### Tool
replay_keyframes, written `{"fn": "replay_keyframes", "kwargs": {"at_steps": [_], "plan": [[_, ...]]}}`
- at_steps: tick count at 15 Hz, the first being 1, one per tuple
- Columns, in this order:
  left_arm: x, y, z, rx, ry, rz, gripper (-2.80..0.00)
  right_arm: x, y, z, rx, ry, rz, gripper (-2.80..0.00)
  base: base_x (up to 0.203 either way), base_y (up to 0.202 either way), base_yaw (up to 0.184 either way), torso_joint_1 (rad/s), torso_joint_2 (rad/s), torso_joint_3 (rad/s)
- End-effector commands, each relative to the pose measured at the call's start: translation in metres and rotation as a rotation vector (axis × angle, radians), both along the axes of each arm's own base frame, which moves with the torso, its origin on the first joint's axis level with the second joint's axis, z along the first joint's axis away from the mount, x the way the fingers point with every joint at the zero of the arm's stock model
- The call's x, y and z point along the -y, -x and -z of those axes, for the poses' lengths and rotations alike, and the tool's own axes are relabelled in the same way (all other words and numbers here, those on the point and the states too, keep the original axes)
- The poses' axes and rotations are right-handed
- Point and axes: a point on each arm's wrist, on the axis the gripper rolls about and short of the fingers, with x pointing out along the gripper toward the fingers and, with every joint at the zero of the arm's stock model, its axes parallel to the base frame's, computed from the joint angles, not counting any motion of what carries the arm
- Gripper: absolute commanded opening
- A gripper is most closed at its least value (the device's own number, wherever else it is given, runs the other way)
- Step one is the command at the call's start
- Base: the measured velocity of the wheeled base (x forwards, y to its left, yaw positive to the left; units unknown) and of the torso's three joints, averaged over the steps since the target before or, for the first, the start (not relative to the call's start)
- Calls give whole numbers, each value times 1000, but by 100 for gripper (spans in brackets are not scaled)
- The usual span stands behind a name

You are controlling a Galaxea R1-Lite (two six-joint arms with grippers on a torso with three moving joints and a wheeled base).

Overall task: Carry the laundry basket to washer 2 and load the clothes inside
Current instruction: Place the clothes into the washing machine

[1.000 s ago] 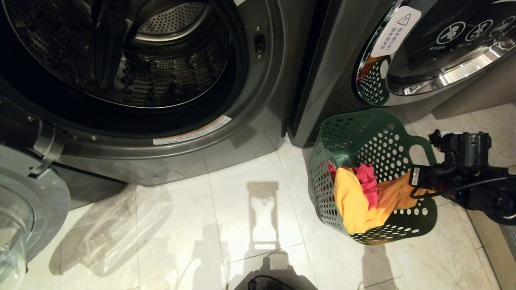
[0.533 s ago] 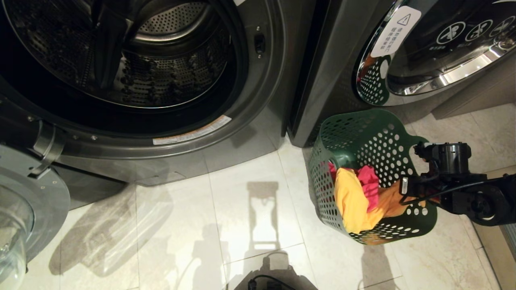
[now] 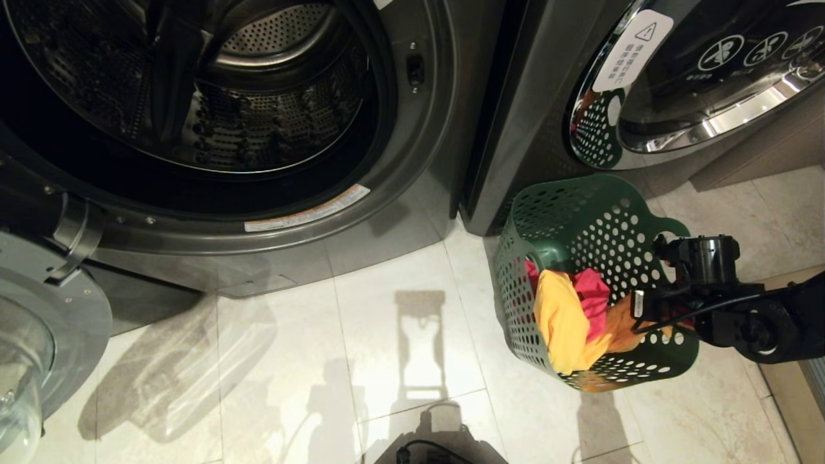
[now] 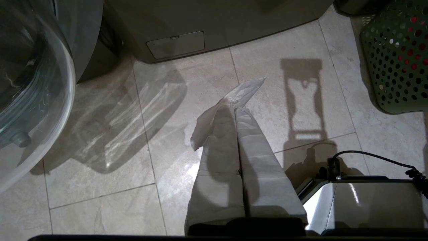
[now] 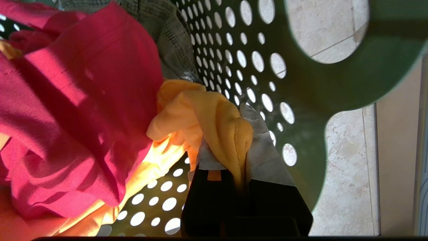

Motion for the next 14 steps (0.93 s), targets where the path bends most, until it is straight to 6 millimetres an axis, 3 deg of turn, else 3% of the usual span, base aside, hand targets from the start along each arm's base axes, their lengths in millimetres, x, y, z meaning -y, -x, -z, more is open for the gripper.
{"fn": "replay_keyframes", "kwargs": {"at_steps": [1, 9, 14], "plan": [[0, 0, 0, 1, 0, -1, -280, -2, -2, 4, -6, -3, -8, -280, 0, 0, 0, 0, 0, 0], [0, 0, 0, -1, 0, -2, -280, -6, -38, 10, 28, -20, -35, -280, 0, 0, 0, 0, 0, 0], [0, 0, 0, -1, 0, 0, -280, -8, -57, 25, 17, -33, -66, -280, 0, 0, 0, 0, 0, 0]]}}
